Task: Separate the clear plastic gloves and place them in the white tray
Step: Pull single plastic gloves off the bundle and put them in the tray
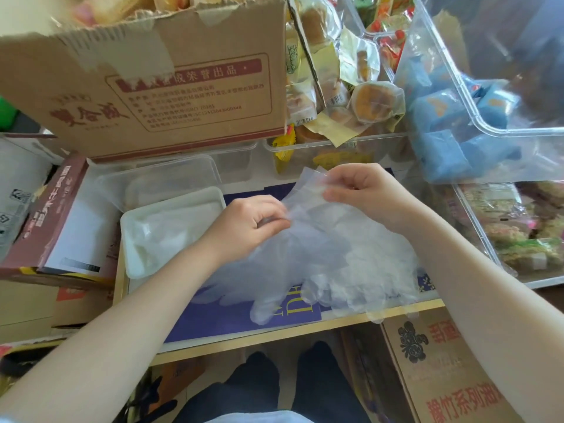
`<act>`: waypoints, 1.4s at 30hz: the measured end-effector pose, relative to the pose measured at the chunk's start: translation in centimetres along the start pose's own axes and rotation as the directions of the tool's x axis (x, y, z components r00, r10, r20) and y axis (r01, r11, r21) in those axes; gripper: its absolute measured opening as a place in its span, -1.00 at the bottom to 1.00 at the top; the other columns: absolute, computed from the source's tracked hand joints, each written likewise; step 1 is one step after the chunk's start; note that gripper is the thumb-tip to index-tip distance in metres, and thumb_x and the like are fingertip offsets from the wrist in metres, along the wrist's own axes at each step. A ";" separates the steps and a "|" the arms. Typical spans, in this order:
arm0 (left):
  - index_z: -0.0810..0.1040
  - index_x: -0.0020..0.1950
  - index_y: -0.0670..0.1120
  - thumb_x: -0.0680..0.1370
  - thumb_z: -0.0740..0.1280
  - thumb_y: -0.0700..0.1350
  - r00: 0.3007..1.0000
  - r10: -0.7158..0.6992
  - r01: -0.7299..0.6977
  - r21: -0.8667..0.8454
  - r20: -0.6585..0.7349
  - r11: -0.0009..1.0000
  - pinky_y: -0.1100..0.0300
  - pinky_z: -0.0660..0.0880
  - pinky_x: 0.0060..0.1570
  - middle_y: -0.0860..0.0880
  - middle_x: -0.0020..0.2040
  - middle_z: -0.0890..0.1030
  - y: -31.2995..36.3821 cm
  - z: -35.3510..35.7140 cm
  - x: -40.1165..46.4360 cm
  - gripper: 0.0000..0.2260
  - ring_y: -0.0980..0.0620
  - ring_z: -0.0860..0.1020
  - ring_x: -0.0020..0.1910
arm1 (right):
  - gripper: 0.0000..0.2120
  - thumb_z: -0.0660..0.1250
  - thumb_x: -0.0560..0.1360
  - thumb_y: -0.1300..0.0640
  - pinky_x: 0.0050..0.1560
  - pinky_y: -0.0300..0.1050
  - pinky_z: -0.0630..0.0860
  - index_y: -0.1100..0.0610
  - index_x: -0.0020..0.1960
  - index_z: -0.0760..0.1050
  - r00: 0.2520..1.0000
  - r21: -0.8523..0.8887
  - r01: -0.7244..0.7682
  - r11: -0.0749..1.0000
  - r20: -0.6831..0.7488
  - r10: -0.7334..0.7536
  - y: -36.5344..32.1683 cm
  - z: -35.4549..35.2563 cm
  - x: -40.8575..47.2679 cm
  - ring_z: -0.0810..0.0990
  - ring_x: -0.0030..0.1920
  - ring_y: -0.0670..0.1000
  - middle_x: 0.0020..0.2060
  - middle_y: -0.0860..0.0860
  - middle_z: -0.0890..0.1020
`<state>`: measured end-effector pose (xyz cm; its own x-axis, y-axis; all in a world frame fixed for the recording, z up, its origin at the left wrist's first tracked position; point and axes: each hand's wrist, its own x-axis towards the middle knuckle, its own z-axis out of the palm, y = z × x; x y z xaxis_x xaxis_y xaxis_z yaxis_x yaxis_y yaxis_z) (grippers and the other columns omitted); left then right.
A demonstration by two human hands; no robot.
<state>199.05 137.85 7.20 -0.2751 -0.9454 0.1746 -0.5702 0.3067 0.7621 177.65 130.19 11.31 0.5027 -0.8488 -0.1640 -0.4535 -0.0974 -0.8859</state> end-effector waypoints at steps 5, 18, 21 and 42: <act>0.60 -0.19 -0.20 0.49 0.32 -0.13 1.000 -0.018 0.018 -0.045 0.011 0.999 0.55 0.27 -0.18 0.17 -0.18 0.51 -0.2 -1.1 -0.8 -0.84 0.39 0.45 -0.24 | -0.89 0.38 0.47 0.20 -0.14 -0.33 0.44 0.01 -0.19 0.58 1.000 -0.022 0.025 0.999 -0.013 -0.025 -1.2 0.8 0.2 0.51 -0.29 -0.19 -0.29 -0.09 0.60; 0.59 -0.13 -0.15 0.54 0.32 -0.20 0.911 -0.361 0.349 -0.090 -0.198 0.933 0.50 0.31 -0.22 0.05 -0.05 0.52 -2.5 -4.6 -3.2 -0.92 0.35 0.47 -0.31 | -0.80 0.28 0.54 0.16 -0.46 -0.39 0.25 0.10 -0.27 0.46 0.890 -0.088 0.108 0.990 -0.435 -0.136 -2.5 0.8 1.5 0.26 -0.56 -0.15 -0.63 -0.15 0.38; 0.54 -0.19 -0.11 0.57 0.28 -0.12 0.777 -0.512 0.484 -0.173 -0.366 0.858 0.18 0.30 -0.26 -0.02 -0.30 0.48 -3.9 -5.9 -3.2 -0.84 0.08 0.37 -0.36 | -0.79 0.27 0.54 0.16 -0.47 -0.36 0.27 0.11 -0.28 0.47 0.884 -0.094 0.114 0.989 -0.445 -0.144 -2.9 0.8 1.3 0.26 -0.56 -0.16 -0.63 -0.15 0.38; 0.41 -0.27 -0.01 0.60 0.22 -0.12 0.933 -0.359 0.295 -0.530 -0.019 0.795 0.38 0.21 -0.59 0.16 -0.53 0.42 1.8 -6.2 -1.0 -0.77 0.23 0.29 -0.57 | -0.88 0.41 0.45 0.20 -0.05 -0.29 0.41 -0.02 -0.16 0.58 0.957 -0.235 0.276 0.932 -0.027 -0.290 -6.9 4.9 1.0 0.52 -0.18 -0.16 -0.21 -0.12 0.58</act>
<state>203.08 138.65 12.27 -0.0368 -0.9944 -0.0988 -0.1244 -0.0936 0.9878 184.88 132.51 15.17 0.5930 -0.7974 0.1119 -0.4566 -0.4474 -0.7690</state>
